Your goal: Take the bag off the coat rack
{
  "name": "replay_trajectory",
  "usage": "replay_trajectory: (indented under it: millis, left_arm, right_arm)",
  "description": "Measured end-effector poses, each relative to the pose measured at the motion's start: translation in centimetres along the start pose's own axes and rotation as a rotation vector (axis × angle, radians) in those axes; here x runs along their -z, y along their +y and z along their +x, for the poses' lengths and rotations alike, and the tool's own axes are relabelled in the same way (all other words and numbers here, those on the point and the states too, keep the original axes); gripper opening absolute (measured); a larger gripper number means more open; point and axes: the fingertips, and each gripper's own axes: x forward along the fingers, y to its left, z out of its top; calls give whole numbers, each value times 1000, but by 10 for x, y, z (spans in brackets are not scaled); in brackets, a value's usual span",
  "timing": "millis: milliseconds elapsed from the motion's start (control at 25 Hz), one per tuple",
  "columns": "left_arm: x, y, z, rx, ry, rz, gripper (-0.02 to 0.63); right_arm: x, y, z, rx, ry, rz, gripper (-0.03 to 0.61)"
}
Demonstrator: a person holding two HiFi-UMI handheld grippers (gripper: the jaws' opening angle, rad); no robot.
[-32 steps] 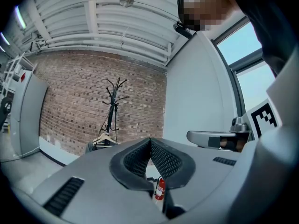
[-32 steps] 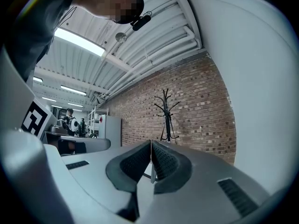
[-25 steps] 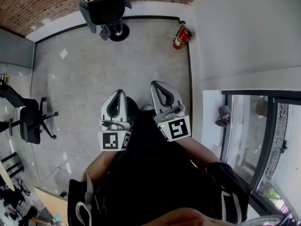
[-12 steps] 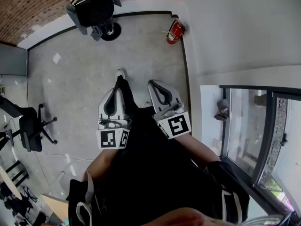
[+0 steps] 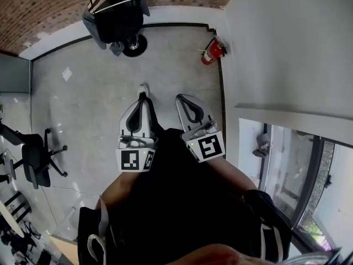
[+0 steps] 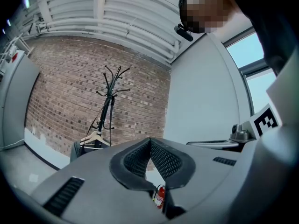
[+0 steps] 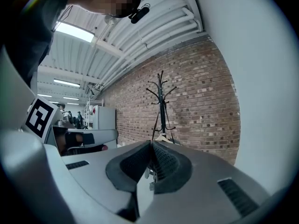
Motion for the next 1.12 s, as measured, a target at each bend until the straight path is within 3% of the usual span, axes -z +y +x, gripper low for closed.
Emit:
replay_trajectory:
  millis: [320,520,720,960,1120]
  left_arm:
    - [-34,97,94,-56,-26,15,18]
    - [-54,145,127,-80,-44,30,19]
    - [-58,178,171,-40,-5,-64,18]
    - [-60,220,198,-9,34,-20,19]
    - [-71,248,215,-10,24,-6,18]
  right_arm:
    - [-30,-53,131,55,-21,54,21]
    - [-56,-63,190,80,-51,9,21]
    - [-68,-57,247,34,-40,4,21]
    - [-79,-48,313,-8,-64,-24,21]
    - [-76,-61,343,42,-40,-13,21]
